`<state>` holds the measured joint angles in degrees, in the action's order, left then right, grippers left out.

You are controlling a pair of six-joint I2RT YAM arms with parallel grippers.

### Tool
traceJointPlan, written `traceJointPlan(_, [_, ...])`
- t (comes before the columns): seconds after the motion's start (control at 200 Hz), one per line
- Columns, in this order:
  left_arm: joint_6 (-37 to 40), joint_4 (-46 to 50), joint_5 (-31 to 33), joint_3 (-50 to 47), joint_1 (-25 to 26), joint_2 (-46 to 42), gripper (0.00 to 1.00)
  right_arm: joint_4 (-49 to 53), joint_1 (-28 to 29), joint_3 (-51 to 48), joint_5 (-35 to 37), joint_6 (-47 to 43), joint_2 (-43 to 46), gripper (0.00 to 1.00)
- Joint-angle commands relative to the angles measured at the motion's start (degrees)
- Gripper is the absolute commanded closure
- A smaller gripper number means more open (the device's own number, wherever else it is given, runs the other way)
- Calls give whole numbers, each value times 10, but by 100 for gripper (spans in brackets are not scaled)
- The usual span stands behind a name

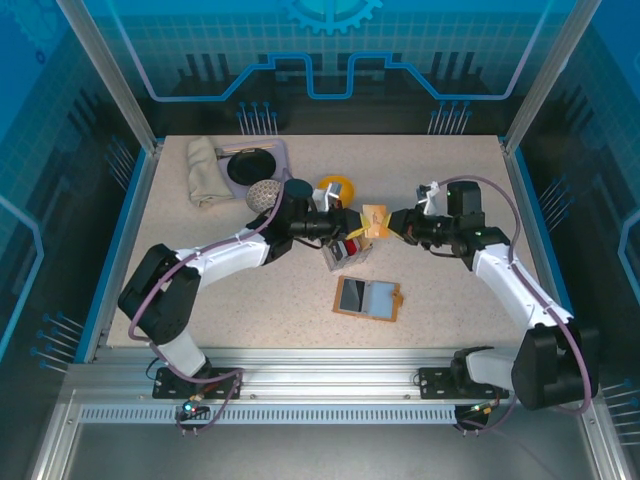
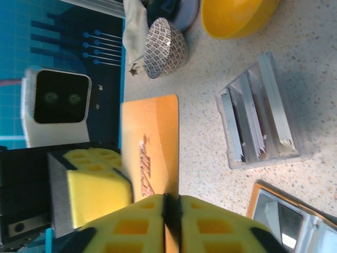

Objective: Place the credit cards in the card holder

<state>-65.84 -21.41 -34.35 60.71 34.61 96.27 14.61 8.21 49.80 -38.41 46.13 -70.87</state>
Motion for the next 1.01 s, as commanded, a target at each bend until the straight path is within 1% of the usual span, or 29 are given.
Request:
traceJointPlan(0.0, [20, 20, 1, -3, -7, -23, 99, 70, -3, -4, 21, -39, 0, 79])
traceJointPlan(0.055, [46, 60, 10, -3, -7, -29, 100, 116, -3, -2, 48, -68, -1, 73])
traceJointPlan(0.13, [85, 120, 21, -8, -6, -36, 100, 176, 5, -1, 94, -110, 0, 56])
traceJointPlan(0.16, [102, 139, 24, -12, -4, -39, 100, 200, 12, -3, 124, -124, 0, 51])
traceJointPlan(0.26, [148, 195, 40, -32, 2, -44, 100, 252, 47, -16, 216, -152, 1, 42])
traceJointPlan(0.33, [172, 226, 51, -45, 15, -43, 100, 267, 84, -31, 268, -149, -3, 40])
traceJointPlan(0.395, [183, 228, 56, -63, 30, -39, 100, 266, 115, -46, 298, -138, -7, 38])
traceJointPlan(0.485, [191, 226, 67, -82, 55, -26, 100, 259, 150, -65, 326, -117, -20, 35])
traceJointPlan(0.57, [190, 207, 67, -96, 74, -10, 100, 250, 169, -75, 337, -106, -36, 35])
traceJointPlan(0.715, [192, 184, 78, -105, 92, 20, 100, 242, 182, -75, 352, -104, -61, 34])
traceJointPlan(0.885, [186, 141, 77, -116, 98, 48, 99, 223, 184, -75, 346, -108, -81, 33])
traceJointPlan(1.0, [188, 129, 84, -119, 100, 55, 99, 208, 183, -83, 337, -107, -96, 36])
